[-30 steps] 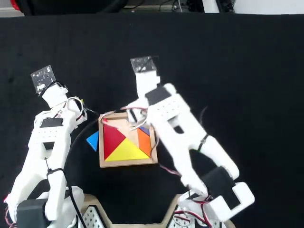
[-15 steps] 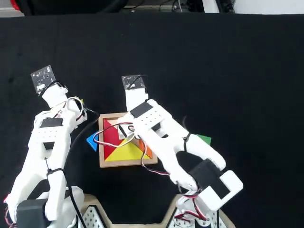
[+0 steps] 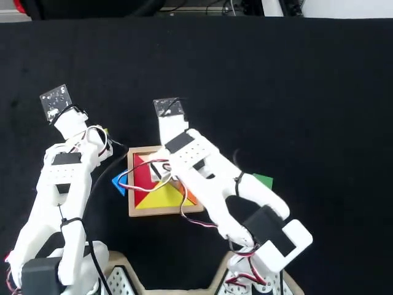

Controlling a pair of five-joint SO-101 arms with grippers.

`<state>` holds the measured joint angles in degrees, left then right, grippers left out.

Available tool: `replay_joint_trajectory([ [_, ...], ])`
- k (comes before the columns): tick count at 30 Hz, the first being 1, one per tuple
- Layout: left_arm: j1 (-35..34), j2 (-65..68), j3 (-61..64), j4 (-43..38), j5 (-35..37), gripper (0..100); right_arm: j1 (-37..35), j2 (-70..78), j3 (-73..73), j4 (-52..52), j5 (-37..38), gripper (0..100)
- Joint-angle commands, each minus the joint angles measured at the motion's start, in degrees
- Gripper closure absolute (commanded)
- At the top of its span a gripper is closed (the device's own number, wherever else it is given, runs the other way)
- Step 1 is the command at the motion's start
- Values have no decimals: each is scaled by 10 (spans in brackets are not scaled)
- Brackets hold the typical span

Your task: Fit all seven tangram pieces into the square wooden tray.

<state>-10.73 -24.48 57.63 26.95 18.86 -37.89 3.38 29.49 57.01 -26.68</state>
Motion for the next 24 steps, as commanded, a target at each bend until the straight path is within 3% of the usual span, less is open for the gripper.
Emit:
replay_joint_trajectory([
  [1,7,-4,-3,-11,2,873,-23,3,-21,21,-1,807],
  [9,7,-4,-3,-11,2,873,-24,2,-97,110,6,807],
  [14,7,-4,-3,-11,2,873,6,4,-198,186,83,819],
  [18,7,-4,-3,-11,2,873,15,26,-227,140,113,994],
  [24,7,-4,-3,-11,2,873,18,106,-234,117,156,969],
])
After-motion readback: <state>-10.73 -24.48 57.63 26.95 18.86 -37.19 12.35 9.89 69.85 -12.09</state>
